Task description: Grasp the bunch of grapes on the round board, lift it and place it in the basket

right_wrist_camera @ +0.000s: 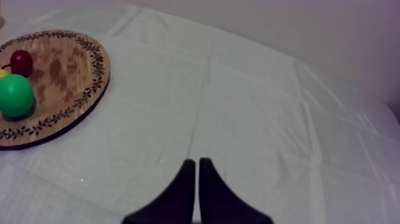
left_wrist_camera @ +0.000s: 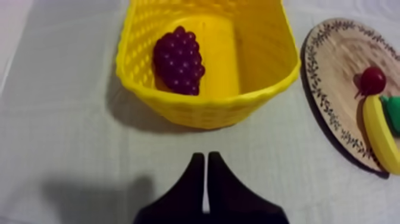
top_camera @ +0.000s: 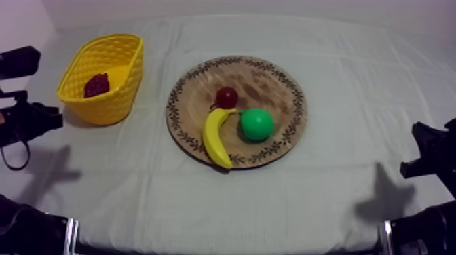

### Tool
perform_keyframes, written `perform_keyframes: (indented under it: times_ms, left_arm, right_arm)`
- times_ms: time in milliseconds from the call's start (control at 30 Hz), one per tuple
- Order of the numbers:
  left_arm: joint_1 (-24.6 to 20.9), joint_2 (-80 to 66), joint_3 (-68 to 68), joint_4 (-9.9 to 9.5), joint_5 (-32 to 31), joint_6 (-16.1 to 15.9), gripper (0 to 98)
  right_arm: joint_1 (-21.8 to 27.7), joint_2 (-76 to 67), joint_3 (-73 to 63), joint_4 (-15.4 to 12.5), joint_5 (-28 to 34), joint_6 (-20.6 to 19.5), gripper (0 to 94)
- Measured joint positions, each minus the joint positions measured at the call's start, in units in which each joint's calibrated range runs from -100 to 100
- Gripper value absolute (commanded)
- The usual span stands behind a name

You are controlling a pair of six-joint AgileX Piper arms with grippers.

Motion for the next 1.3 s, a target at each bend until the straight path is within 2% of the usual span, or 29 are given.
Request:
perform_keyframes:
  times_ms: [400, 733, 1100, 1300]
  left_arm:
    - [-2.1, -20.8, 11.8, -0.28, -4.3, 2.4, 0.0]
    - [-3.5, -35.8, 19.7, -0.89, -3.3, 4.3, 0.0]
    - [-4.1, -45.1, 19.3, -0.95, 0.4, 4.0, 0.0]
    - [-2.5, -45.4, 19.3, -0.95, 0.7, 1.8, 0.0]
  right_arm:
    - [0.0, 0.0, 0.0, 0.0, 0.0, 0.0, 0.5]
    - [0.0, 0.0, 0.0, 0.0, 0.0, 0.0, 0.5]
    - [0.0, 0.0, 0.0, 0.0, 0.0, 0.0, 0.5]
    - [0.0, 0.0, 0.0, 0.0, 0.0, 0.0, 0.5]
